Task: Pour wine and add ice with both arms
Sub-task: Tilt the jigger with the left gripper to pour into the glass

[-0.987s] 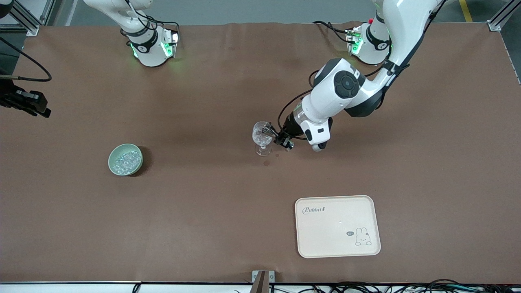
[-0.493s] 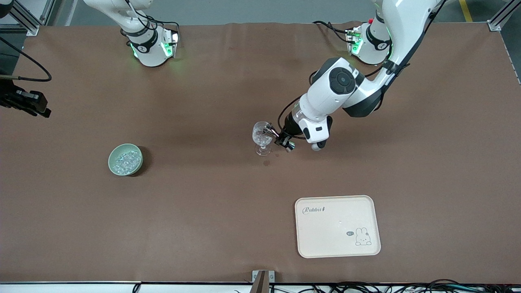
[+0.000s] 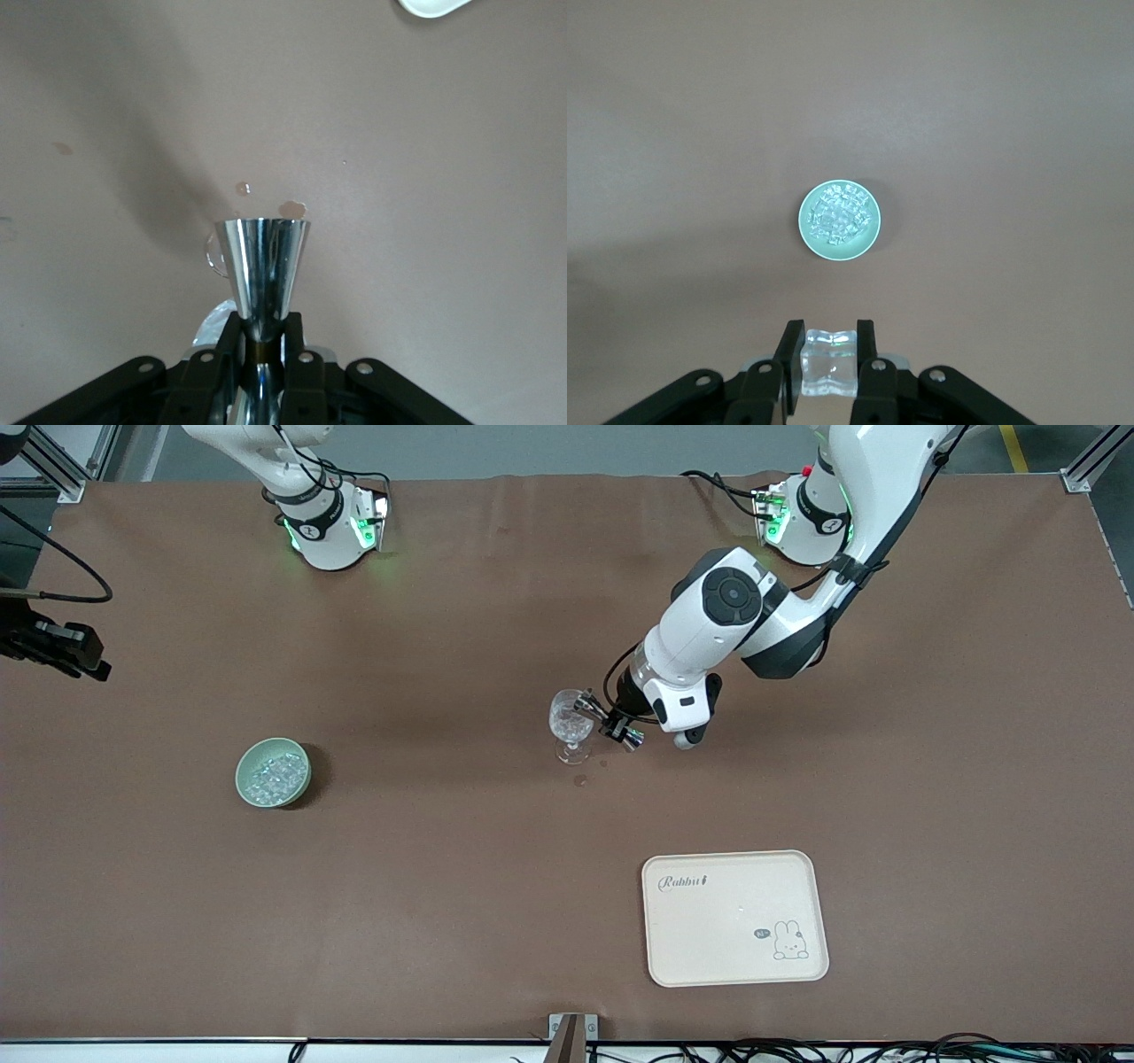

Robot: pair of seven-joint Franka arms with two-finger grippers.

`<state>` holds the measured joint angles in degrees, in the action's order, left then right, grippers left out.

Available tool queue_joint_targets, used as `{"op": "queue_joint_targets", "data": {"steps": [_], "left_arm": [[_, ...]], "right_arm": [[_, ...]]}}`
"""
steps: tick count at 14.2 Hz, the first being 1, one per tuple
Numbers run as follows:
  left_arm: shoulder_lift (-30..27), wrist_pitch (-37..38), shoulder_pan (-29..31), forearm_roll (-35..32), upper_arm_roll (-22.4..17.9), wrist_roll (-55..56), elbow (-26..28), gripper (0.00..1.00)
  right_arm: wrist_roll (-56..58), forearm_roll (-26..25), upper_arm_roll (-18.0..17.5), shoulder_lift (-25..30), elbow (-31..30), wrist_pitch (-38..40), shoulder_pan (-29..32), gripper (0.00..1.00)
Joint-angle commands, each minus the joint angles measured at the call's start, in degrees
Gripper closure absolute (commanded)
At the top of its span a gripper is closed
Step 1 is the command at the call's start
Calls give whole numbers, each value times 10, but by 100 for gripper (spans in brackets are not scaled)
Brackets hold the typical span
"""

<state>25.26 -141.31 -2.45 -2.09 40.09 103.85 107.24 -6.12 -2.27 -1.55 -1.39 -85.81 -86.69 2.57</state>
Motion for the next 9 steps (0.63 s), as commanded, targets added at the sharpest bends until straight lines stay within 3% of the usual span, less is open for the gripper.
{"op": "queue_joint_targets", "data": {"steps": [1,5,9], "left_arm": [[-9,17,5,57,9,-8,-10,100],[-23,25,7,224,-2,-110,-20,100],[-58,56,6,404,-79,-202,-24,100]], "right_arm": [[5,10,2,9,-11,-5,-2,99],[5,10,2,9,-10,-4,-2,99],[1,10,1,9,-9,1,-5,99]]}}
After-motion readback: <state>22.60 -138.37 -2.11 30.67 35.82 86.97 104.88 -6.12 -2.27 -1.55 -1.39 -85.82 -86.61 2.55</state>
